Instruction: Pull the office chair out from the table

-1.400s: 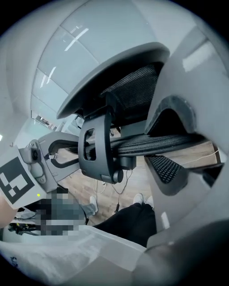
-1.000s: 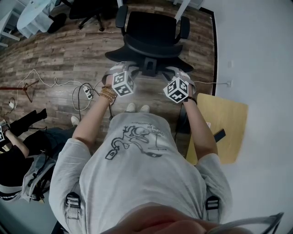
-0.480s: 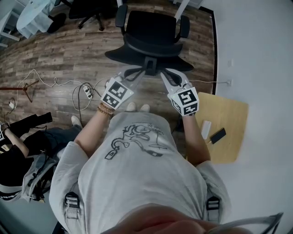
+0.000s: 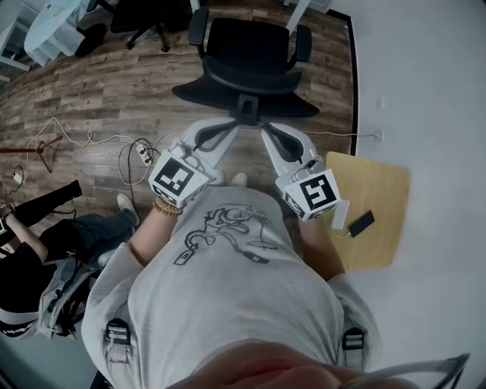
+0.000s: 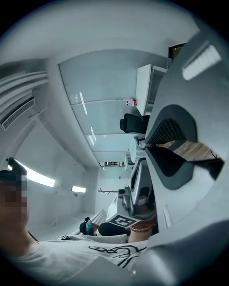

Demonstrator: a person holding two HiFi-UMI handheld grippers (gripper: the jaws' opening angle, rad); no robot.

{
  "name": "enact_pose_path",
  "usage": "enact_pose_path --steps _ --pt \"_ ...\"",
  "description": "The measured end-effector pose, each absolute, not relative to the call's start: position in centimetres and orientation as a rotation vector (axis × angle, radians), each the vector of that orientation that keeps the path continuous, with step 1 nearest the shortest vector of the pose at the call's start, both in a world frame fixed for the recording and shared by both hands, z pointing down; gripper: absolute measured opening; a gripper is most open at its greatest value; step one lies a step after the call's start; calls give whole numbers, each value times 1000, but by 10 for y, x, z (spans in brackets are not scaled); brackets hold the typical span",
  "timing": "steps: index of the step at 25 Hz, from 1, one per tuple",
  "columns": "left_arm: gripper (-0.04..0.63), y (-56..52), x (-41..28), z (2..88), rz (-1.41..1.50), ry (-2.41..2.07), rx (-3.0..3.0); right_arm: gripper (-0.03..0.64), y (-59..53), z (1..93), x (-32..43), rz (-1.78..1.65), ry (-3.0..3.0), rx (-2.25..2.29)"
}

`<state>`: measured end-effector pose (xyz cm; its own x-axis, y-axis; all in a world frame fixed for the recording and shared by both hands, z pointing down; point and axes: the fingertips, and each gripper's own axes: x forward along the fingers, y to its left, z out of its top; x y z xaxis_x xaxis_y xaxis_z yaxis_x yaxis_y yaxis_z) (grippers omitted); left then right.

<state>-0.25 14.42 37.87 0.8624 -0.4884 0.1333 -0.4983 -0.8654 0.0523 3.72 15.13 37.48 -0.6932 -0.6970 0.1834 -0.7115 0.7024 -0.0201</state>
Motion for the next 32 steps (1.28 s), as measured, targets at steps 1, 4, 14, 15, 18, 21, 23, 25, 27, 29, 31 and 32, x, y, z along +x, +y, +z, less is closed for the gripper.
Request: enact_pose_path --steps 1,4,14,15,18,21,23,25,27,29,31,32 --pt "3 147 -2 375 168 -779 2964 26 155 370 35 125 -2758 1141" --pt "3 154 -1 359 93 -773 2960 25 163 356 30 103 -2777 1145" --pt "2 169 -4 318 -33 -733 2964 8 177 324 31 85 -2825 1181" --pt "2 170 -3 316 -42 -731 2970 8 178 323 32 85 -2823 1185" --pt "2 171 0 316 -41 -734 2981 8 176 324 35 88 -2821 1190" --pt "2 169 -2 318 -42 -744 2972 8 175 325 34 85 -2815 1189" --pt "2 169 -3 318 -38 -752 2968 8 175 325 35 86 -2812 1191" --pt "2 168 -3 319 -27 -759 2968 8 175 325 36 89 -2812 1191" --pt "2 167 -2 320 -19 -761 2969 8 174 326 37 90 -2813 1188" --pt "2 167 -2 321 -20 -761 2969 8 174 326 37 89 -2814 1186" --pt "2 167 -2 321 -26 -761 2968 8 175 326 37 86 -2814 1185" --pt "2 167 -2 321 -29 -760 2968 8 175 326 37 84 -2814 1185"
